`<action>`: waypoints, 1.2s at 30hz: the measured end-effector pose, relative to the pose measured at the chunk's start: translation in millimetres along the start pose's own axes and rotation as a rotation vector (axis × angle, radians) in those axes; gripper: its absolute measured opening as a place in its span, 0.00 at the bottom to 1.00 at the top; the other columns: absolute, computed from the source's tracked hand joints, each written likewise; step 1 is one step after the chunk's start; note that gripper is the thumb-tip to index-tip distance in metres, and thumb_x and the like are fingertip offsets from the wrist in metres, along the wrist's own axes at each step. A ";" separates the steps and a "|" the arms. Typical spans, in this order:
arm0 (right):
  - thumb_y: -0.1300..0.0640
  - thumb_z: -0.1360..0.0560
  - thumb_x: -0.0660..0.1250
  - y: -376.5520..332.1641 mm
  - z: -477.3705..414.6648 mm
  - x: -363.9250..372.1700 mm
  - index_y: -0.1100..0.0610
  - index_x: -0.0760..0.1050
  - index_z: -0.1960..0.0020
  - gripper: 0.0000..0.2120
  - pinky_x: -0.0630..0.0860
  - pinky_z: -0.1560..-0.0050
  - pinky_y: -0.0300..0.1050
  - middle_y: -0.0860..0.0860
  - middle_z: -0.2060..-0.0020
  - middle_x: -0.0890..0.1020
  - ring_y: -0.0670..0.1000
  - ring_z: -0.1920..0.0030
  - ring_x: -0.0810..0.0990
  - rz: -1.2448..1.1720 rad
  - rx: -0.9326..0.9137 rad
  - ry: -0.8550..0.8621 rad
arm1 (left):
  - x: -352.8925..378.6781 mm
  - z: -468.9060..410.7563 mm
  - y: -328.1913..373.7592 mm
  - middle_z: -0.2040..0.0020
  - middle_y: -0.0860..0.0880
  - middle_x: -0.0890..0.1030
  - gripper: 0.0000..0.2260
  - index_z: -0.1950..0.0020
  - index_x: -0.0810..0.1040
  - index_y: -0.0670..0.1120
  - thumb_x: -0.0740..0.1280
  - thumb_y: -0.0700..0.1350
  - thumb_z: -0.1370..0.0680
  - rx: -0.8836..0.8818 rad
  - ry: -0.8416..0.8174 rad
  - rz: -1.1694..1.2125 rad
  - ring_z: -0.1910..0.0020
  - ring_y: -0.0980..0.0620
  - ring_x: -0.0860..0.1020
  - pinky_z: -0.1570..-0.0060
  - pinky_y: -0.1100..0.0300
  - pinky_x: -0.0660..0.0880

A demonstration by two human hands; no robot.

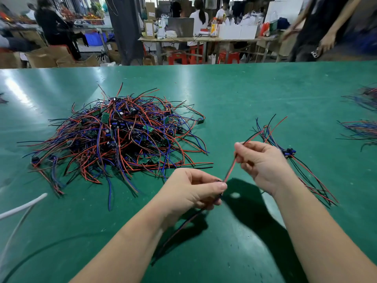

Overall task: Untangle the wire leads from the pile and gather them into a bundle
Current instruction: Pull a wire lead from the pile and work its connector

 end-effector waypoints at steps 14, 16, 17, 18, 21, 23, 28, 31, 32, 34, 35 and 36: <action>0.55 0.23 0.66 -0.6 -5.3 -21.7 0.57 0.71 0.61 0.10 0.71 0.79 0.32 0.51 0.77 0.79 0.48 0.75 0.81 -0.129 0.049 0.141 | -0.6 4.2 -0.4 0.67 0.50 0.76 0.07 0.47 0.81 0.48 0.71 0.41 0.25 -0.024 -0.046 -0.256 0.68 0.56 0.74 0.70 0.67 0.70; 0.50 0.21 0.61 0.9 -5.3 -16.5 0.57 0.75 0.59 0.13 0.73 0.78 0.32 0.52 0.75 0.81 0.48 0.73 0.82 -0.140 0.075 0.091 | -1.7 4.8 0.2 0.65 0.52 0.78 0.06 0.50 0.83 0.49 0.70 0.43 0.25 -0.017 -0.087 -0.232 0.65 0.56 0.75 0.67 0.67 0.70; 0.48 0.19 0.58 1.2 -5.6 -14.1 0.57 0.76 0.57 0.16 0.74 0.77 0.33 0.52 0.73 0.82 0.47 0.72 0.82 -0.155 0.087 0.058 | -1.5 5.0 2.0 0.65 0.52 0.80 0.05 0.52 0.84 0.49 0.70 0.44 0.26 -0.005 -0.113 -0.171 0.65 0.56 0.76 0.66 0.67 0.71; 0.47 0.19 0.56 1.9 -6.0 -12.0 0.57 0.77 0.55 0.18 0.75 0.75 0.33 0.53 0.72 0.83 0.47 0.71 0.83 -0.165 0.097 0.029 | -2.0 5.0 4.6 0.64 0.52 0.81 0.06 0.54 0.84 0.49 0.70 0.46 0.29 0.005 -0.127 -0.078 0.64 0.55 0.78 0.64 0.67 0.73; 0.55 0.20 0.60 9.3 -2.1 -0.7 0.61 0.76 0.51 0.11 0.76 0.74 0.36 0.56 0.70 0.82 0.49 0.72 0.81 -0.069 0.113 -0.072 | -6.2 1.8 10.6 0.61 0.48 0.84 0.07 0.58 0.85 0.49 0.69 0.46 0.32 0.038 -0.111 0.243 0.64 0.54 0.82 0.61 0.65 0.77; 0.65 0.27 0.68 18.9 5.2 13.5 0.63 0.75 0.51 0.06 0.76 0.73 0.37 0.58 0.67 0.81 0.51 0.72 0.80 0.087 0.111 -0.236 | -8.2 0.3 12.9 0.60 0.46 0.85 0.06 0.61 0.85 0.50 0.69 0.45 0.33 0.067 -0.089 0.438 0.64 0.53 0.82 0.61 0.63 0.79; 0.70 0.39 0.75 25.0 24.3 46.3 0.56 0.79 0.61 0.12 0.73 0.68 0.37 0.52 0.70 0.79 0.48 0.71 0.76 0.160 -0.061 -0.557 | -13.7 -0.1 16.9 0.62 0.47 0.84 0.02 0.66 0.83 0.49 0.72 0.42 0.36 0.117 0.059 0.682 0.67 0.55 0.83 0.66 0.65 0.79; 0.70 0.38 0.75 20.2 23.1 48.0 0.56 0.80 0.61 0.11 0.73 0.68 0.36 0.51 0.70 0.79 0.47 0.72 0.76 -0.039 -0.087 -0.481 | -19.9 -1.8 13.6 0.66 0.52 0.81 0.07 0.66 0.81 0.50 0.75 0.46 0.43 0.159 0.206 0.596 0.72 0.57 0.80 0.68 0.67 0.76; 0.67 0.38 0.75 19.6 22.2 47.3 0.56 0.81 0.62 0.09 0.74 0.68 0.35 0.51 0.70 0.79 0.47 0.72 0.77 -0.100 -0.069 -0.453 | -20.9 -2.1 11.6 0.67 0.53 0.80 0.09 0.66 0.81 0.51 0.76 0.48 0.44 0.181 0.248 0.524 0.73 0.58 0.78 0.69 0.67 0.75; 0.63 0.38 0.71 17.8 21.5 45.9 0.56 0.83 0.66 0.04 0.76 0.67 0.33 0.51 0.71 0.80 0.45 0.72 0.78 -0.206 -0.022 -0.390 | -20.8 -1.8 9.8 0.69 0.55 0.78 0.11 0.65 0.80 0.50 0.76 0.50 0.44 0.256 0.320 0.378 0.74 0.59 0.75 0.69 0.67 0.73; 0.62 0.38 0.70 17.8 20.3 44.4 0.56 0.83 0.67 0.04 0.77 0.67 0.33 0.51 0.72 0.80 0.44 0.72 0.79 -0.258 0.003 -0.358 | -20.2 -1.2 10.8 0.69 0.55 0.79 0.12 0.63 0.79 0.49 0.76 0.49 0.43 0.312 0.346 0.299 0.73 0.59 0.75 0.68 0.67 0.73; 0.62 0.38 0.69 17.5 19.3 43.0 0.56 0.82 0.69 0.05 0.77 0.68 0.34 0.50 0.73 0.80 0.44 0.72 0.79 -0.299 0.026 -0.325 | -19.7 -0.1 12.7 0.69 0.54 0.80 0.13 0.62 0.78 0.48 0.78 0.47 0.41 0.374 0.362 0.212 0.71 0.59 0.76 0.67 0.67 0.74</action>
Point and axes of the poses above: each hand's wrist, its own z-axis away from the middle knuckle, its own x-axis out of the palm, y = z × x, the point moved 5 cm from there along -z, towards the middle knuckle
